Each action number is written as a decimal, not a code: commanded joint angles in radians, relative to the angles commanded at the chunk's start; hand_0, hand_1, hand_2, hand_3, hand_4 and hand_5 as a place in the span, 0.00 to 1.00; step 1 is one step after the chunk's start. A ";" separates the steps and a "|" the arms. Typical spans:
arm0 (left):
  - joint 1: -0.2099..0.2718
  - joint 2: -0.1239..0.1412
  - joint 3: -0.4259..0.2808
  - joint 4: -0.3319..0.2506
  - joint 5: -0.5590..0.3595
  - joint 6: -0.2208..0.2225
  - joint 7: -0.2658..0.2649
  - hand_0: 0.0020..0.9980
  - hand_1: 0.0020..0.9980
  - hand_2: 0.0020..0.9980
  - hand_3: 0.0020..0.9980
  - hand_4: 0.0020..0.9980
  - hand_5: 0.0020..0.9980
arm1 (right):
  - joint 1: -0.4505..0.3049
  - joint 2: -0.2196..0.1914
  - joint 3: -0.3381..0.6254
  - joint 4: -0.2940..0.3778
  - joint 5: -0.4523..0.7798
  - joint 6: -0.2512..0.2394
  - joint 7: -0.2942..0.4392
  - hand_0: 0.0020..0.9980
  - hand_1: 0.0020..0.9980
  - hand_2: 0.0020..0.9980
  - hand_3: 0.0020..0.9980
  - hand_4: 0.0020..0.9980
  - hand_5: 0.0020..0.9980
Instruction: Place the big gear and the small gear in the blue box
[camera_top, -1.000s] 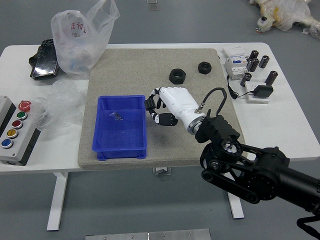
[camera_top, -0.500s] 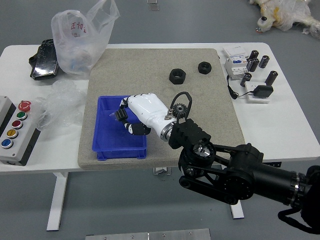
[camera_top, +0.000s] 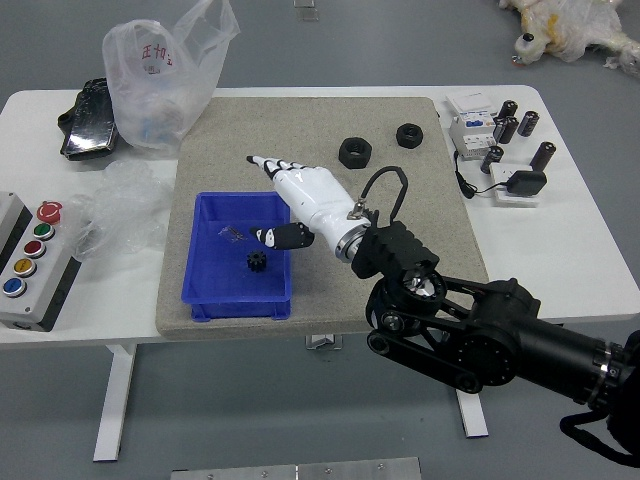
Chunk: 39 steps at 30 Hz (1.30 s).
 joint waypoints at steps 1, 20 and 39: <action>0.000 0.000 -0.001 0.000 0.001 0.000 0.000 0.74 0.62 0.62 0.77 0.77 0.60 | 0.003 -0.006 0.013 -0.017 0.005 0.000 -0.001 0.45 0.83 0.91 0.94 0.79 0.32; -0.002 0.002 0.000 0.001 -0.003 0.002 -0.001 0.74 0.62 0.62 0.78 0.77 0.60 | 0.067 -0.033 -0.104 -0.330 0.128 0.161 -0.026 0.47 0.84 0.91 0.93 1.00 0.60; -0.003 0.001 0.009 0.001 -0.012 0.003 -0.005 0.74 0.62 0.62 0.78 0.77 0.60 | 0.055 -0.023 -0.193 -0.348 0.183 0.054 -0.007 0.34 0.52 0.37 0.45 0.34 0.03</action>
